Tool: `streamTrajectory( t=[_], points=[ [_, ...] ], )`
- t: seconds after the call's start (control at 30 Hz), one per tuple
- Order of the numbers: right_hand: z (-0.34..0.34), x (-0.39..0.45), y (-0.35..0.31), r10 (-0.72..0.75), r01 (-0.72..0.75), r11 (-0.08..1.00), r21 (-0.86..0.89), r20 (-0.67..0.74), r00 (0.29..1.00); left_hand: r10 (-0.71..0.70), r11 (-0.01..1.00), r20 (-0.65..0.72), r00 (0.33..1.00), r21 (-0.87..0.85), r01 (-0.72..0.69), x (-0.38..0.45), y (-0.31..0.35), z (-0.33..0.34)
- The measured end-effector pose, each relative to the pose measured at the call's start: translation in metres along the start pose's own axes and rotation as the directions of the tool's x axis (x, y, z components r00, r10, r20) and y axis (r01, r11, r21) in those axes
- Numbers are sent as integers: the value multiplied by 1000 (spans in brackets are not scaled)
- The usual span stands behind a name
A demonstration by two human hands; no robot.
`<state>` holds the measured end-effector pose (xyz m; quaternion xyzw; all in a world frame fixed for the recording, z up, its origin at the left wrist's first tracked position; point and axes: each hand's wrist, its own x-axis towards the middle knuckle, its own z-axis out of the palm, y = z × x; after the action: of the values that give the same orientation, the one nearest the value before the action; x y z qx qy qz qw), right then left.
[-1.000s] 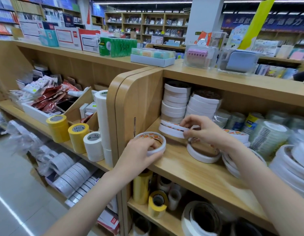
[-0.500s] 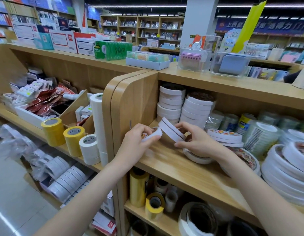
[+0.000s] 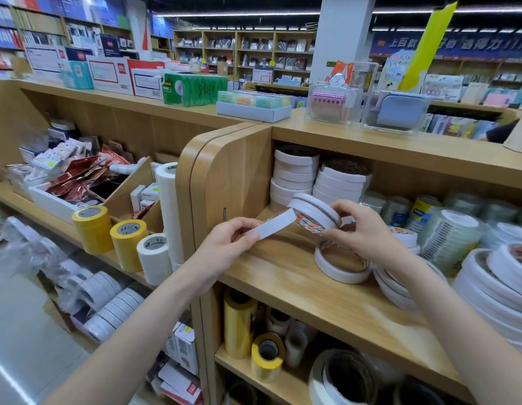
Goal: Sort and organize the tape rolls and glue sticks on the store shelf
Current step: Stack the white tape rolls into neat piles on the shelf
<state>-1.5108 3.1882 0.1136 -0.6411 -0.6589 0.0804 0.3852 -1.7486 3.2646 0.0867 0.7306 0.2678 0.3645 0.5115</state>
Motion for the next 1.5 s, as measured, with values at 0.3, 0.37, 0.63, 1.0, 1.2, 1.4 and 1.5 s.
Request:
streamTrajectory(
  t=[0.3,0.37,0.63,1.0,1.2,1.4,1.5],
  points=[
    [0,-8,1,-62,49,977,-207,-58,996,137,980,-144,980,166,-112,9,-1,9],
    [5,-8,4,-134,130,931,-340,13,991,146,978,-214,966,179,-108,10,-2,10],
    [-4,0,-12,-115,114,981,-155,0,993,336,892,-155,929,370,-260,23,8,10],
    [-10,-8,-16,-53,56,998,8,-207,977,521,754,143,841,384,-533,57,21,42],
    [-34,-20,-1,10,-24,999,-30,-382,924,454,827,32,890,356,-435,72,17,58],
    [-44,-10,2,17,-52,991,-121,-274,962,330,828,-47,943,495,-265,92,8,60],
    [-43,-3,4,23,-59,994,-97,-334,942,300,829,-20,954,501,-250,94,6,58]
  ],
)
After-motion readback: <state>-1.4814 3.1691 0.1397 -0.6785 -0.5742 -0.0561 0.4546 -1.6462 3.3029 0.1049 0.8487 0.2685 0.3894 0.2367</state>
